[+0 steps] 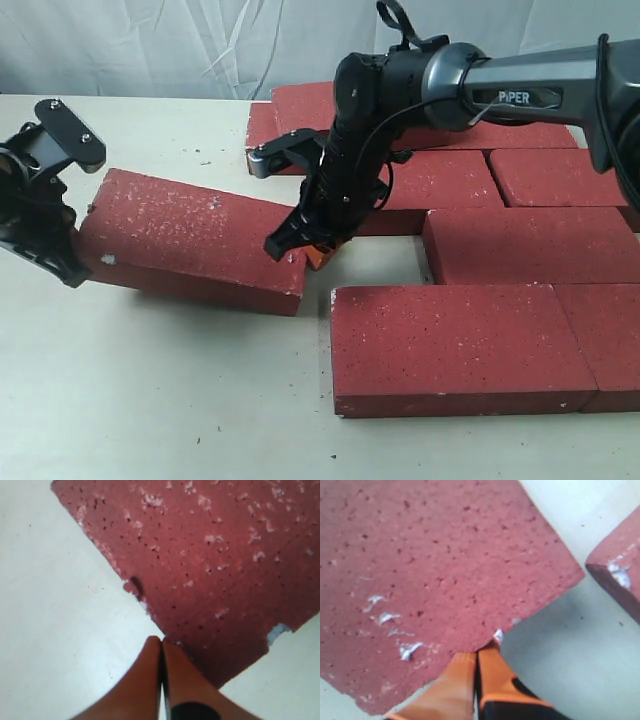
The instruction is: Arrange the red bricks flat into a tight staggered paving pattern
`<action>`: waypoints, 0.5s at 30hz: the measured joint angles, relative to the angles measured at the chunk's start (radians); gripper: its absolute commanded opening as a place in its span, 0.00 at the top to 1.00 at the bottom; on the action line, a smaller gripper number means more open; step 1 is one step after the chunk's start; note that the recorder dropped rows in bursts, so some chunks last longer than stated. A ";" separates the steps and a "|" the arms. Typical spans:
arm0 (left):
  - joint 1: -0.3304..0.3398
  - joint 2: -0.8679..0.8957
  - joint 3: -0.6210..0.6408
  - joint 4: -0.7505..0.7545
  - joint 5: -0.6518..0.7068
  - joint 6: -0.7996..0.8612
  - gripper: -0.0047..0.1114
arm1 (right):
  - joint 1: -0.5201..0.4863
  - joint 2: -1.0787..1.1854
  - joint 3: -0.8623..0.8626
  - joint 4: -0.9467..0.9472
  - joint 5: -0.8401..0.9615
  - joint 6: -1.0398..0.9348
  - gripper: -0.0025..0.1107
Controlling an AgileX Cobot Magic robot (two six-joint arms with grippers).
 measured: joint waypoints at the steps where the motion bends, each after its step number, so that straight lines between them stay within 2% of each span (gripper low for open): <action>1: 0.000 -0.004 0.000 0.002 0.001 0.000 0.96 | 0.001 0.000 0.000 -0.005 0.002 -0.001 0.99; 11: 0.003 -0.011 0.000 -0.027 0.024 0.000 0.96 | 0.019 -0.024 0.000 -0.127 0.023 0.021 0.99; 15: 0.042 -0.011 0.000 -0.042 0.021 0.000 0.96 | 0.024 -0.066 -0.002 -0.141 0.039 0.023 0.99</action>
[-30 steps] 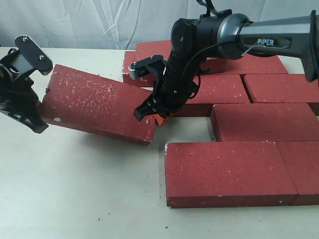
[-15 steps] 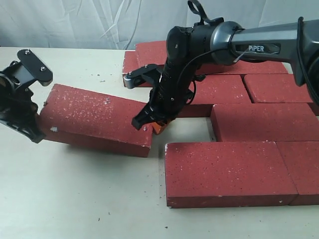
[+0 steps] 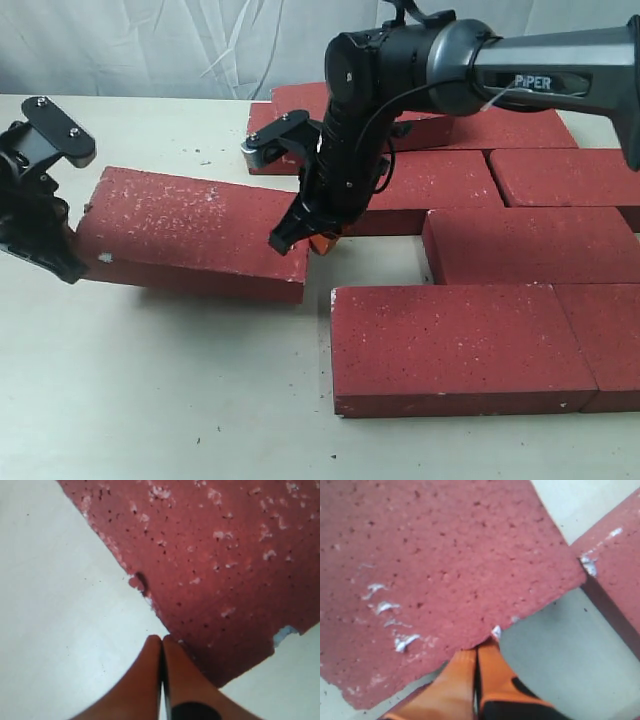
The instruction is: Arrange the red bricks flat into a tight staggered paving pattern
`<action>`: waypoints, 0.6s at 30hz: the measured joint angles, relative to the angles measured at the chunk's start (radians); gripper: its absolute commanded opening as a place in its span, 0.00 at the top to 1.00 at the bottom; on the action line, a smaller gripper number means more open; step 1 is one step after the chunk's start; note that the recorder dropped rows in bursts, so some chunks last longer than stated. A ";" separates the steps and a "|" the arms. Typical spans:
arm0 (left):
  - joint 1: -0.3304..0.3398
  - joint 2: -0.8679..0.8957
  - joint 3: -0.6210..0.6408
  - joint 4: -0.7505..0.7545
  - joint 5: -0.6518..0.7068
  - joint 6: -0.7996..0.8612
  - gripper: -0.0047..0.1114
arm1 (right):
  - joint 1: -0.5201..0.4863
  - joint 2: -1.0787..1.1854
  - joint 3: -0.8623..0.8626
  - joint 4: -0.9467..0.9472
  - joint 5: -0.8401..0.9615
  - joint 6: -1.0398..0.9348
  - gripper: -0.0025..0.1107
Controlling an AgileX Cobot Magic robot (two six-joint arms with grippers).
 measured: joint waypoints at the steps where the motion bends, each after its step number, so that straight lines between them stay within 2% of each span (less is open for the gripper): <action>1: 0.011 0.000 0.000 -0.007 -0.003 0.000 0.96 | 0.002 -0.012 0.000 -0.006 0.004 0.002 0.99; 6: 0.062 0.000 0.000 -0.039 -0.018 -0.003 0.96 | 0.008 -0.031 -0.002 -0.027 -0.005 0.008 0.99; 9: 0.064 0.000 0.000 -0.050 -0.028 -0.003 0.96 | 0.008 -0.026 -0.002 -0.068 -0.033 0.008 0.99; 12: 0.064 0.000 0.000 -0.061 -0.081 -0.001 0.96 | 0.004 -0.026 -0.002 -0.104 -0.125 0.035 0.99; 15: 0.064 0.000 0.000 -0.116 -0.184 -0.001 0.96 | 0.000 -0.014 -0.002 -0.061 -0.269 0.012 0.99; 18: 0.064 0.000 0.000 -0.123 -0.197 -0.001 0.96 | 0.000 0.043 -0.011 -0.055 -0.371 -0.012 0.99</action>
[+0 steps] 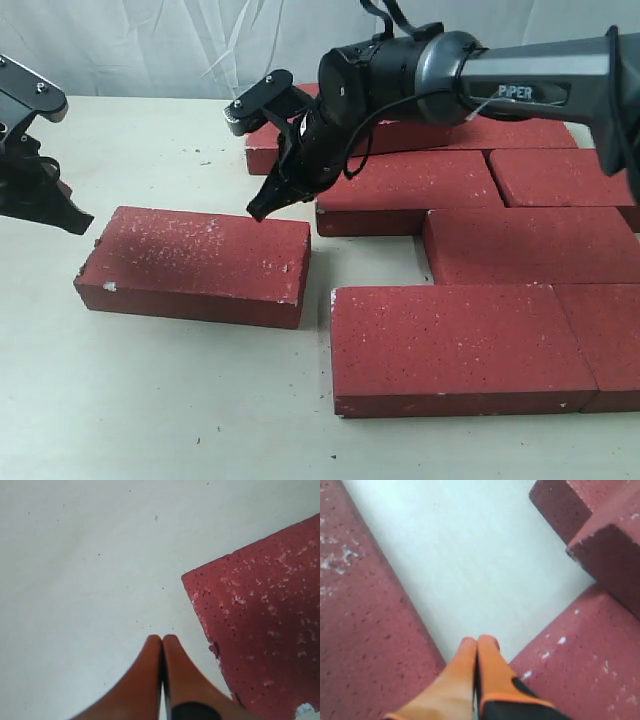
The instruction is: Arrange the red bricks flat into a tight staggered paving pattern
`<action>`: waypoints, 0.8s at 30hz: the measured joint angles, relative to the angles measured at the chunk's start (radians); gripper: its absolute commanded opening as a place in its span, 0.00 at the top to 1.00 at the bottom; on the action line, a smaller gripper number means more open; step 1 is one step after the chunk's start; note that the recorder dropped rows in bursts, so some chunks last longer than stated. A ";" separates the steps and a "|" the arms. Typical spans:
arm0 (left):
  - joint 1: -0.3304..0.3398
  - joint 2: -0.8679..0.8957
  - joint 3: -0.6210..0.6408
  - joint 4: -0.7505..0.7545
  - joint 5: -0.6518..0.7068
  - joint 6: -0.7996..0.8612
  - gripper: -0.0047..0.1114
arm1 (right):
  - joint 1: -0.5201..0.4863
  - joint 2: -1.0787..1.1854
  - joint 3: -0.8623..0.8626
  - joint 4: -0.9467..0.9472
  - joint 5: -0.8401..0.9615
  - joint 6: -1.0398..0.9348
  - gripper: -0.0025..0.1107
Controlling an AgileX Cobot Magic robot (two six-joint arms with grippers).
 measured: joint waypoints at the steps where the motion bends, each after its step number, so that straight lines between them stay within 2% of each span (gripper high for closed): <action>1: 0.000 0.000 0.000 0.000 -0.002 0.000 0.96 | -0.005 0.024 -0.011 -0.011 -0.019 -0.002 0.99; 11: 0.000 0.000 0.000 -0.006 -0.016 -0.002 0.96 | -0.090 0.113 -0.085 -0.027 0.004 -0.002 0.99; 24: 0.000 0.000 0.000 -0.008 -0.018 -0.002 0.96 | -0.062 0.034 -0.084 0.074 0.086 -0.045 0.99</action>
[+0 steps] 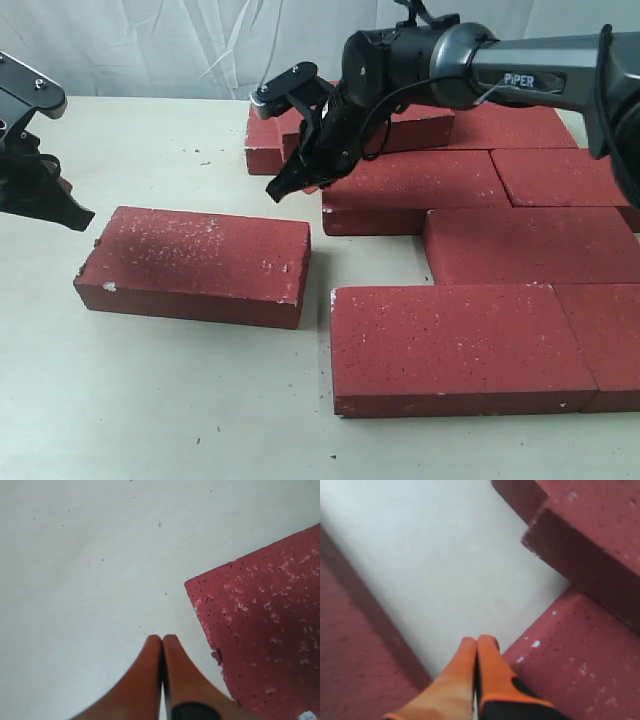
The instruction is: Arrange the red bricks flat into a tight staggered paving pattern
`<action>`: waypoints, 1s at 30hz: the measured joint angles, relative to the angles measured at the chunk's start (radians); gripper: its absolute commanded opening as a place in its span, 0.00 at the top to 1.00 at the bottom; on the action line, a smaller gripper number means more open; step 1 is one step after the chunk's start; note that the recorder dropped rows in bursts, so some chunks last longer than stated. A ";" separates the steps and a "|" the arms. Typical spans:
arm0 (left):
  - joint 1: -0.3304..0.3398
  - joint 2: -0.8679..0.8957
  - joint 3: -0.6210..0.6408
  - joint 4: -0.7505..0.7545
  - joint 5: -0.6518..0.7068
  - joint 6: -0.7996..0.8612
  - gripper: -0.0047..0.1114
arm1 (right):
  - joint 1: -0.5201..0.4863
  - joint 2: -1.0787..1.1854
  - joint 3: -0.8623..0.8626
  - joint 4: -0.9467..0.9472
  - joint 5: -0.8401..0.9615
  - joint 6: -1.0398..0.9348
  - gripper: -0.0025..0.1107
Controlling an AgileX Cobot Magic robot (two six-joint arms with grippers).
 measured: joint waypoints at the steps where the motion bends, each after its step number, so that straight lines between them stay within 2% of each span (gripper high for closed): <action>1: 0.000 0.000 0.000 0.000 0.000 0.000 0.96 | 0.012 -0.021 0.000 0.010 0.021 -0.014 0.99; 8: 0.000 0.000 0.000 0.000 -0.004 0.000 0.96 | 0.051 -0.127 0.023 0.036 0.246 -0.065 0.99; 13: 0.004 0.002 0.000 -0.029 -0.026 0.000 0.96 | 0.041 -0.197 0.219 0.071 0.194 -0.137 0.99; 16: 0.023 0.030 0.000 -0.048 -0.054 0.000 0.96 | 0.040 -0.242 0.323 0.226 0.168 -0.325 0.99; 21: 0.063 0.125 0.000 -0.100 -0.091 0.000 0.96 | 0.075 -0.274 0.384 0.520 0.290 -0.733 0.99; 25: 0.086 0.203 -0.007 -0.200 -0.144 0.000 0.96 | 0.108 -0.270 0.385 0.564 0.355 -0.821 0.99; 30: 0.090 0.282 -0.061 -0.231 -0.092 0.000 0.96 | 0.146 -0.227 0.387 0.526 0.298 -0.840 0.99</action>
